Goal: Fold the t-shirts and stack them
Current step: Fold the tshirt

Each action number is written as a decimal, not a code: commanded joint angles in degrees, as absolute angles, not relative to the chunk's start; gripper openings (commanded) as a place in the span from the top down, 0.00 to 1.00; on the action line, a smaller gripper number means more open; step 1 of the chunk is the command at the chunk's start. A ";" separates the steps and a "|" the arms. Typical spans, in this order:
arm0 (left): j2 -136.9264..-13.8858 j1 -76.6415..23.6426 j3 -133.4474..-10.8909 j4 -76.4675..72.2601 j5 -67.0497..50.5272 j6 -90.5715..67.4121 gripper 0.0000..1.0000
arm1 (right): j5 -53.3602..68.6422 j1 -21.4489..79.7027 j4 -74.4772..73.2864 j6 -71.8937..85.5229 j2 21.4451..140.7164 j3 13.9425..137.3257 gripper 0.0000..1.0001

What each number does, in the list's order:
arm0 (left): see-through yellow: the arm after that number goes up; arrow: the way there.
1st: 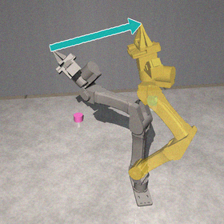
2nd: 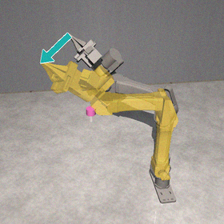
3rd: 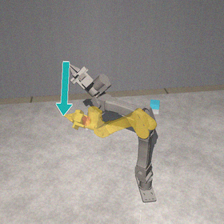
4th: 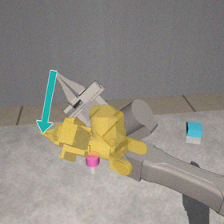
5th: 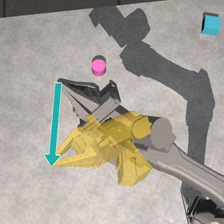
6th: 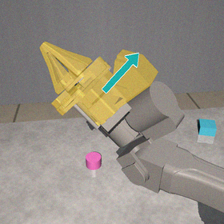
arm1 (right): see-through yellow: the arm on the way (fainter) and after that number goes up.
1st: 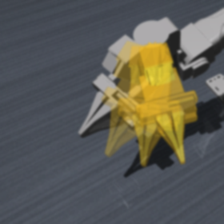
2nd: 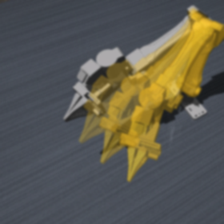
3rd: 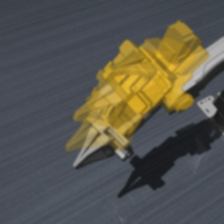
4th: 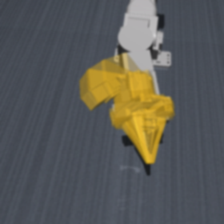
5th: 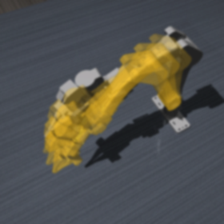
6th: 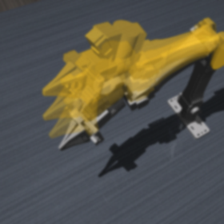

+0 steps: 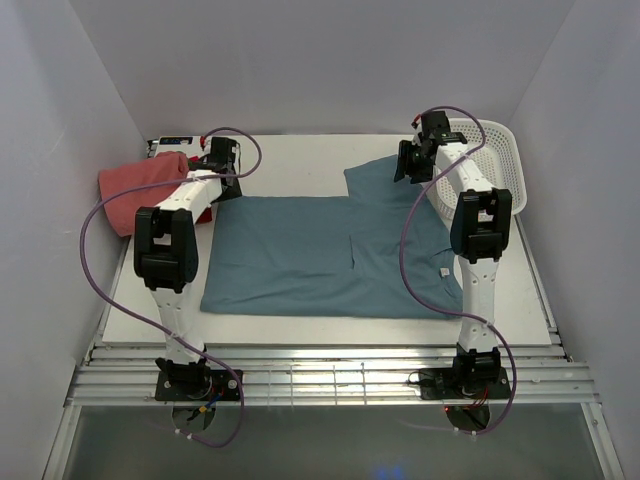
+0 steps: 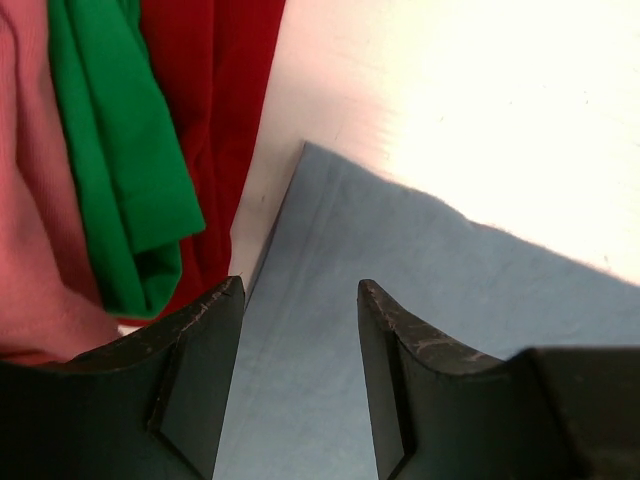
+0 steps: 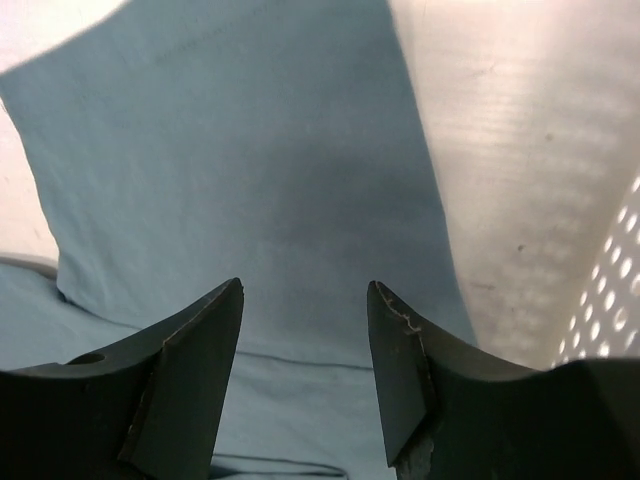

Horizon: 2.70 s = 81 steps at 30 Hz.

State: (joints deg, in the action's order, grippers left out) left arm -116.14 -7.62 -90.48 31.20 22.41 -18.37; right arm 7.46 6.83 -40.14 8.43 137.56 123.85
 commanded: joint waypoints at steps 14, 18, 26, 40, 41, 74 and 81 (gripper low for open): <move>-127.18 -4.92 -99.49 25.23 20.66 -17.14 0.41 | 8.61 6.50 -34.54 9.05 143.79 128.41 0.39; -128.84 -4.39 -101.33 24.79 19.86 -17.40 0.41 | 6.95 6.50 -34.10 8.44 143.88 128.76 0.39; -129.11 -4.04 -102.39 24.87 18.55 -17.58 0.41 | 1.16 6.24 -32.26 8.79 143.44 129.02 0.39; -128.67 -4.04 -99.41 24.52 17.32 -18.02 0.43 | -4.92 5.54 -29.18 9.75 143.43 128.93 0.39; -128.58 -3.96 -99.32 24.52 17.31 -18.02 0.43 | -4.66 5.36 -29.09 9.84 143.79 129.37 0.38; -128.67 -3.96 -98.35 24.52 17.40 -18.63 0.94 | 7.83 7.47 -34.11 10.02 147.13 126.92 0.92; -124.91 -3.96 -94.93 22.68 19.51 -19.95 1.00 | 9.23 7.47 -25.15 9.23 137.83 115.94 0.92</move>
